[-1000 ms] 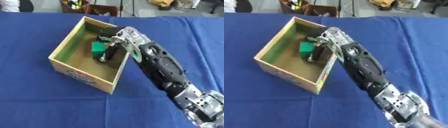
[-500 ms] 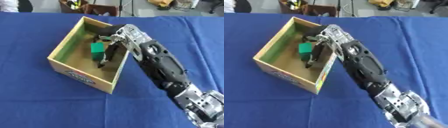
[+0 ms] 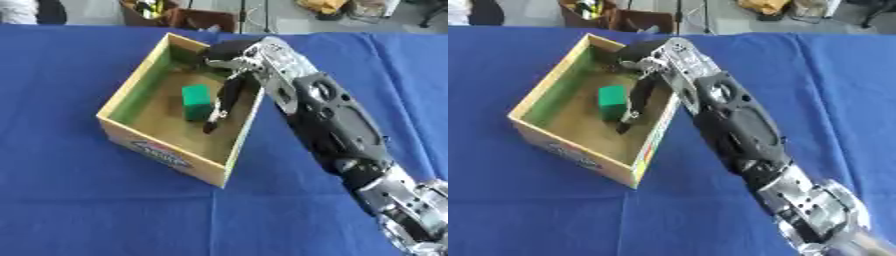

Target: Pick up objects on the table and place them in the box.

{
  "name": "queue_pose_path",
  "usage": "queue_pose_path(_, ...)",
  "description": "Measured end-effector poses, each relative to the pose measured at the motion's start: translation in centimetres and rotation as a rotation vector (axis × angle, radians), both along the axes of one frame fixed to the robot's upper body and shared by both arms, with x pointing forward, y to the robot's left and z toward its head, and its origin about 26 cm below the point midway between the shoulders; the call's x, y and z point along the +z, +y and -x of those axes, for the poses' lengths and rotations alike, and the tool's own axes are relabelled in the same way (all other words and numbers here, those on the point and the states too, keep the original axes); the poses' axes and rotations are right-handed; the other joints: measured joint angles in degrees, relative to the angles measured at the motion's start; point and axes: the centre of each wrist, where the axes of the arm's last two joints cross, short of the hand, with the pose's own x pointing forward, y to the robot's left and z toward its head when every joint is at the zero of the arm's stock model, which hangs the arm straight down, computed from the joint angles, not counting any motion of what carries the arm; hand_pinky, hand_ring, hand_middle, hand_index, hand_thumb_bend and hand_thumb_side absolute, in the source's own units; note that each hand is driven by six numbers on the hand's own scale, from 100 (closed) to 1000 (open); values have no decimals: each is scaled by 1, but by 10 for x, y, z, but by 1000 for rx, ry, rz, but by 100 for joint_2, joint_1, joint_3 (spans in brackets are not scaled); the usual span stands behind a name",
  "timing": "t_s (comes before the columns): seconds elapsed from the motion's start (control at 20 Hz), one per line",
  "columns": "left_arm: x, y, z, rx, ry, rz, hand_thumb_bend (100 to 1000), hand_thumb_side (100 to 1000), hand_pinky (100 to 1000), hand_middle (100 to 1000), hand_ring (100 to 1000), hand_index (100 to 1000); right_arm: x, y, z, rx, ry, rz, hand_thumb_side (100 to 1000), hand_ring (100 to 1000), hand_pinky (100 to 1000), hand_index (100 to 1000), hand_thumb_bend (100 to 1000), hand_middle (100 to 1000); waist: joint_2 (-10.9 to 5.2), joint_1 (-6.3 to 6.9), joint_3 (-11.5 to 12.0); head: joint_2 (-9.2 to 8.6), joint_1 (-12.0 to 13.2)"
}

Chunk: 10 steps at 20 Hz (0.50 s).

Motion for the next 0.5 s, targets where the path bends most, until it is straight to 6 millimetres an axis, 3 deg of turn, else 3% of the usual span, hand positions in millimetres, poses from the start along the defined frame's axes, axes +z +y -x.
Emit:
queue_pose_path(0.1,0,0,0,0,0,0,100,1000,679,700,699,845,3,-3,0,13,37,-24,304,954,950,1000,779,957,0,0,2,1,10)
queue_pose_path(0.25,0,0,0,-1,1,-1,100,1000,679,700,699,844,7,-7,-1,23,83,-62,364,940,938,1000,830,941,0,-1,8,1,18)
queue_pose_path(0.5,0,0,0,-2,1,-2,100,1000,679,701,700,843,21,-14,5,28,37,-114,478,922,925,995,814,922,1,-1,-5,1,42)
